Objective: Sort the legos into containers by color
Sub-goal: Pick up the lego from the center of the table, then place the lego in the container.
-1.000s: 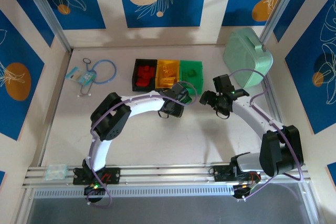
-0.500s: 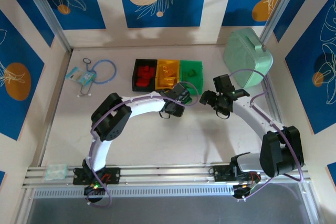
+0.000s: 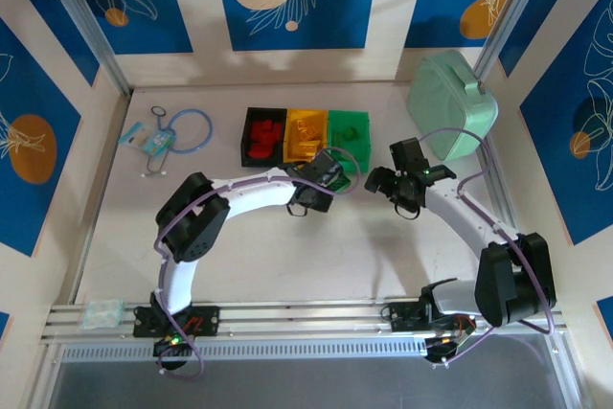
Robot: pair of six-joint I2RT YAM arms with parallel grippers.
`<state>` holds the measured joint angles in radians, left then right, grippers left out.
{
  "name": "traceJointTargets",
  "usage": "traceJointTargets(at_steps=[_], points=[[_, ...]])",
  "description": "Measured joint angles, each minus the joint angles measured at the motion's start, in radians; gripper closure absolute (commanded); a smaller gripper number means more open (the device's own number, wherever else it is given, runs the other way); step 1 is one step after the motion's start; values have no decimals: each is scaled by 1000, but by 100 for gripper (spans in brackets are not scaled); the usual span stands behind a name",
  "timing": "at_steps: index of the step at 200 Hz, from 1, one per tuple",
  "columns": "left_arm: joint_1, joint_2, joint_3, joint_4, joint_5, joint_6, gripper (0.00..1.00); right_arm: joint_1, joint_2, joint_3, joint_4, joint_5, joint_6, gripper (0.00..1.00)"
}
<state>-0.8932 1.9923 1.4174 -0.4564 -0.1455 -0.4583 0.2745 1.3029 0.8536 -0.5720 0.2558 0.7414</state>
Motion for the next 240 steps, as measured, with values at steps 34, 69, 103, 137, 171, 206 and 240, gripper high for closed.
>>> traceJointTargets(at_steps=[34, 69, 103, 137, 171, 206, 240], points=[[5, -2, 80, -13, -6, 32, 74, -12, -31, -16, 2, 7, 12, 13], [25, 32, 247, -40, -6, 76, 73, -28, -75, -39, -3, 10, 19, 13], [51, 126, 431, -82, -2, 118, 73, -41, -103, -55, -7, 13, 19, 13], [72, 265, 650, -146, 2, 162, 60, -47, -120, -59, -16, 13, 19, 13], [90, 385, 870, -206, 10, 200, 44, -47, -129, -59, -21, 13, 19, 13], [99, 362, 840, -206, 25, 206, 33, -47, -130, -59, -23, 6, 18, 13], [99, 238, 606, -140, 47, 207, 32, -29, -106, -59, -22, 2, 19, 13]])
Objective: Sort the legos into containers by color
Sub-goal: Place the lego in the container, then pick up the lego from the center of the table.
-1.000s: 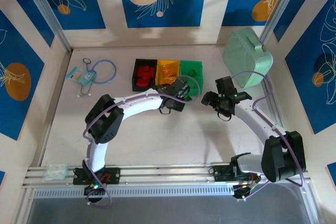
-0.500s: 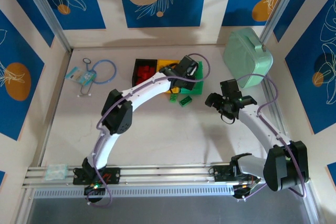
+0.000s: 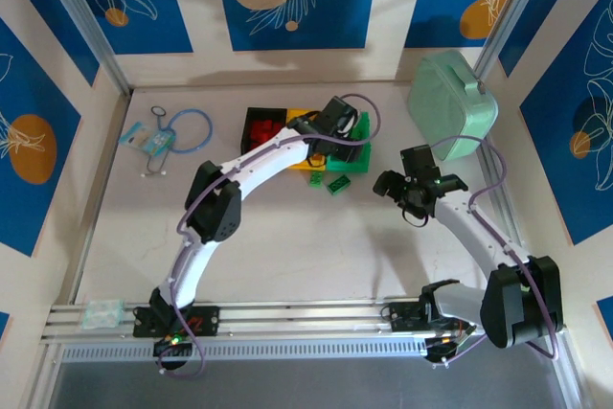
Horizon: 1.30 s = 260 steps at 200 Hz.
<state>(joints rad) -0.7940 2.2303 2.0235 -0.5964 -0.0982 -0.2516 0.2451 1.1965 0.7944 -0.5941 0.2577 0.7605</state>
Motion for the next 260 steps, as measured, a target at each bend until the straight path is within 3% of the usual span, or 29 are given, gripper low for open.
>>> traceJointTargets(at_steps=[51, 104, 152, 260], points=[[0, -175, -304, 113, -8, -5, 31, 46, 42, 8, 2, 0, 4, 13], [21, -189, -454, 166, -19, -43, 35, 52, 50, 9, 3, 4, 7, 13], [26, -188, -491, 177, -32, -66, 34, 54, 50, 9, 3, 4, 7, 13], [28, -85, -458, 189, -42, -85, 46, 54, 50, 9, 3, 5, 7, 13]])
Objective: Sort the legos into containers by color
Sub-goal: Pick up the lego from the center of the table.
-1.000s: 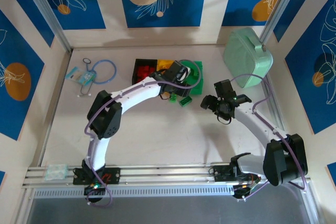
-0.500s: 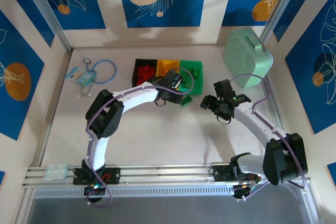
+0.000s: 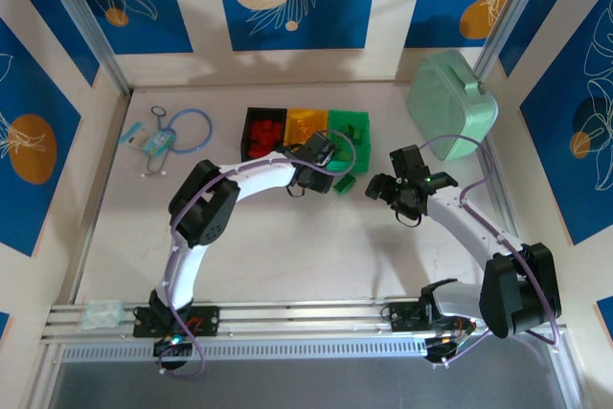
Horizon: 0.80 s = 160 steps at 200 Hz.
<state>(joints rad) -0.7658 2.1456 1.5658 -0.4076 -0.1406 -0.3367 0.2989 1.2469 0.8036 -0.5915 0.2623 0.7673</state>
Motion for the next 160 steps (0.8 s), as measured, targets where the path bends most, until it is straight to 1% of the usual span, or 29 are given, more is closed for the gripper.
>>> traceJointTargets(at_steps=[26, 54, 89, 128, 160], points=[[0, 13, 3, -4, -3, -2, 51, 0, 0, 0, 0, 0, 0, 13], [0, 18, 4, -8, -11, -9, 62, 0, 0, 0, 0, 0, 0, 13], [0, 3, -20, 6, -11, -27, 72, -2, 0, -1, 0, 0, 0, 13], [-12, -104, -164, 20, -5, -52, 75, -5, -1, -8, 2, 6, 1, 13], [-21, -190, -212, 27, 11, -55, 76, -6, -1, -15, 3, 12, 7, 13]])
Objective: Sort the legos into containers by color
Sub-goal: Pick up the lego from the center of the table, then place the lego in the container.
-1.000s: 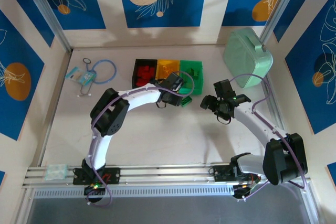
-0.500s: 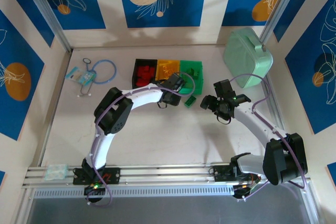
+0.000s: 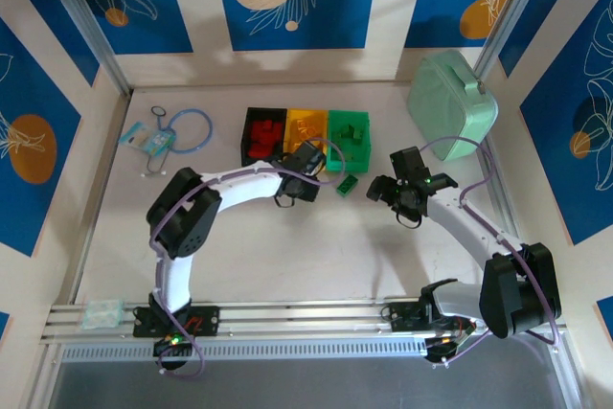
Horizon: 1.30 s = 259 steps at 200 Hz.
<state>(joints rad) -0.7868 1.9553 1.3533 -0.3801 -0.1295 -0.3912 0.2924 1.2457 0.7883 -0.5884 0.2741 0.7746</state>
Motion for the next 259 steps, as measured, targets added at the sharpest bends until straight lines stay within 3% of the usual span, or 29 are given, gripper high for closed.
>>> traceJointTargets(at_steps=[68, 157, 228, 248, 259], points=[[-2, -19, 171, -2, 52, 36, 76, -19, -58, -23, -2, 16, 13, 13], [5, 195, 480, -28, 233, 48, 75, -100, -160, -85, -7, 17, 15, 13], [51, 326, 638, -22, 385, -50, 74, -128, -177, -91, -6, 10, 14, 13], [64, 367, 692, -29, 410, -75, 69, -133, -185, -91, -6, 6, 11, 13], [70, 402, 750, -45, 425, -80, 58, -135, -189, -91, -7, 6, 11, 13]])
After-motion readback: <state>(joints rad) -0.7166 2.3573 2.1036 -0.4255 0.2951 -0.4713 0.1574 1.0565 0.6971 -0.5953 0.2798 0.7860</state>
